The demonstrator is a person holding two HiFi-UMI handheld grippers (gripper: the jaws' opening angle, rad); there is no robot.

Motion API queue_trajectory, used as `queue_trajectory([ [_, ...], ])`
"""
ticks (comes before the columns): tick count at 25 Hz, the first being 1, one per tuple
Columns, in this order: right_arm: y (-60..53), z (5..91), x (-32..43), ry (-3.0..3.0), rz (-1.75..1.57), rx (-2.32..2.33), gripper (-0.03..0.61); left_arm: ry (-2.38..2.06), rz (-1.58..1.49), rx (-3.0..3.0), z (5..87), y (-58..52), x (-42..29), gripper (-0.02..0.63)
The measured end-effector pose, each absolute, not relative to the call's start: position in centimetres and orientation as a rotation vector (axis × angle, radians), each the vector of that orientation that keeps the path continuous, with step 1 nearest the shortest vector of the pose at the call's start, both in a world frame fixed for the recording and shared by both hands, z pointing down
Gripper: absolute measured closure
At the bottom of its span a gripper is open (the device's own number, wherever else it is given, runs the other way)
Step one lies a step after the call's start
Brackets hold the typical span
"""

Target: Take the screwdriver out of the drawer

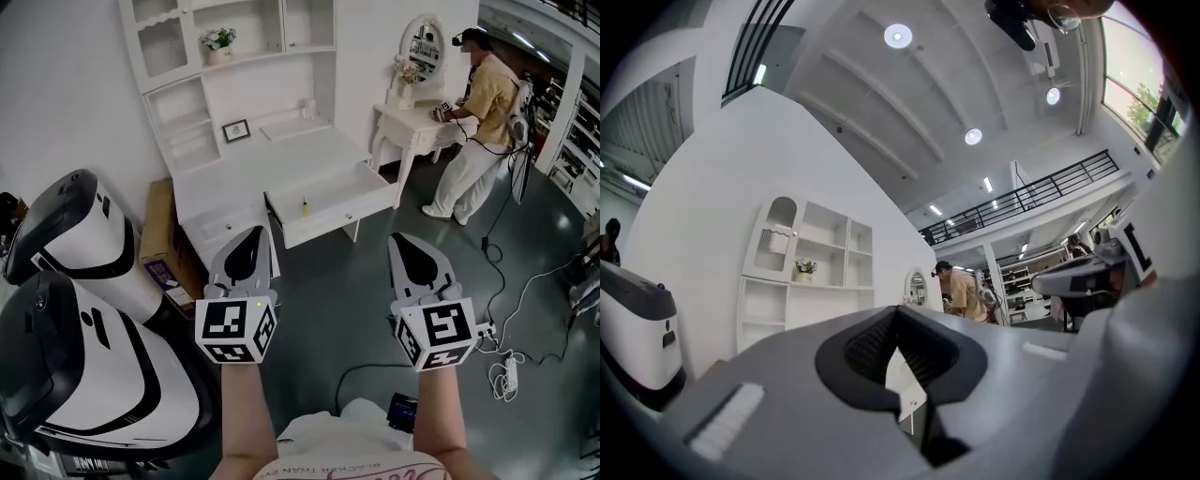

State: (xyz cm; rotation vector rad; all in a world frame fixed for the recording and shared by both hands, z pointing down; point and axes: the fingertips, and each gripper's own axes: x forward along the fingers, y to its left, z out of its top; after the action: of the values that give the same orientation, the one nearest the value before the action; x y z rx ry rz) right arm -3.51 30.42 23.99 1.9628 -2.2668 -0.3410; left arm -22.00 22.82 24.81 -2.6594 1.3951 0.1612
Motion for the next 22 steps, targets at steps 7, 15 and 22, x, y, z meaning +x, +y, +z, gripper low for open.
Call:
queue_trajectory([
  [7,28.0,24.8,-2.5,-2.268,-0.331,1.953,0.572,1.398,0.153,-2.668,25.8,20.8,-21.1,0.604],
  [15,21.4,25.6,-1.5,-2.332,-0.325,1.915,0.572,1.454,0.121,-2.645,26.9,15.4,-19.9,0.604],
  [22,13.4,26.5,2.1,-2.36,-0.285,1.883,0.572,1.497,0.08,-2.636,27.7,8.2,-16.4,0.604],
])
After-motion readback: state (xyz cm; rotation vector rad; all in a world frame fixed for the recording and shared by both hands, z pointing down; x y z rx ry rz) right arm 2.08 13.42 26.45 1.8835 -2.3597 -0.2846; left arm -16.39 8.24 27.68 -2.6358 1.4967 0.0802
